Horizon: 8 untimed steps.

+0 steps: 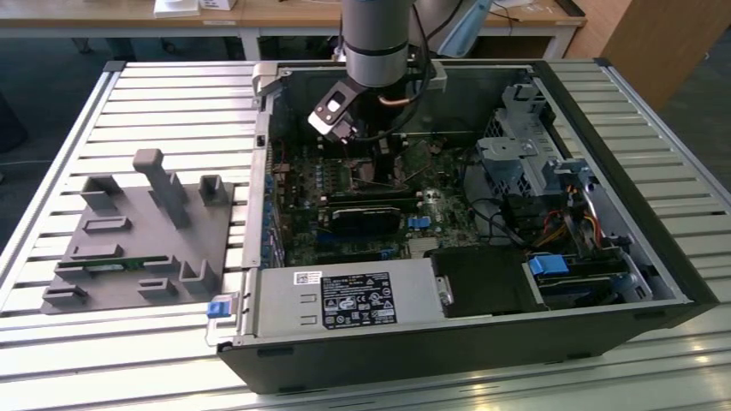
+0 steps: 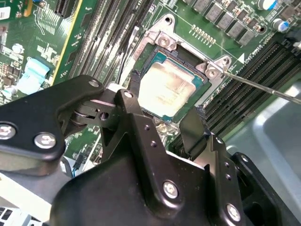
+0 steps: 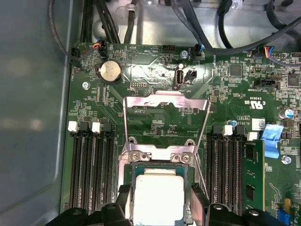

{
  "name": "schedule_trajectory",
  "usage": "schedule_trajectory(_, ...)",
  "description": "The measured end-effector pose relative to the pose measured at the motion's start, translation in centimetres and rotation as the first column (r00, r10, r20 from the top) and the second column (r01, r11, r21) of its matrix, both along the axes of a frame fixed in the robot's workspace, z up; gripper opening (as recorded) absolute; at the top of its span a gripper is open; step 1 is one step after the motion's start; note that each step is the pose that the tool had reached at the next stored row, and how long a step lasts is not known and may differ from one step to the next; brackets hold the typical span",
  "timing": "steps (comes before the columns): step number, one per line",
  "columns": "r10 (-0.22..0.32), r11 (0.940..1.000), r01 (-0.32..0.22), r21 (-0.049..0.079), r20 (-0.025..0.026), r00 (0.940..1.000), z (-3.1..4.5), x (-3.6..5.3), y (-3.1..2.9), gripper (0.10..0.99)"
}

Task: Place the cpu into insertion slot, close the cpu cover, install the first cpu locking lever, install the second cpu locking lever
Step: 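Place the cpu into insertion slot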

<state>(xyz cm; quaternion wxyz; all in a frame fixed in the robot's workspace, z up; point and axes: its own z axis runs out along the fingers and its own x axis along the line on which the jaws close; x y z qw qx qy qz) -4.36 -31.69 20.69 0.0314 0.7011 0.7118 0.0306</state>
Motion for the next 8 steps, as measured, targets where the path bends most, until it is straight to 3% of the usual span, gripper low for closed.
schedule_trajectory(4, 0.000, 1.0000, 0.000, 0.000, -0.0003, 1.0000, 0.08, 0.00, -0.01, 0.596)
schedule_trajectory(5, 0.000, 1.0000, 0.000, 0.000, -0.0004, 1.0000, 0.13, 0.00, -0.01, 0.533)
schedule_trajectory(6, 0.000, 1.0000, 0.000, 0.000, -0.0003, 1.0000, 0.17, 0.00, 0.00, 0.533)
schedule_trajectory(8, 0.000, 1.0000, 0.000, 0.000, -0.0005, 1.0000, 0.25, 0.00, 0.00, 0.416)
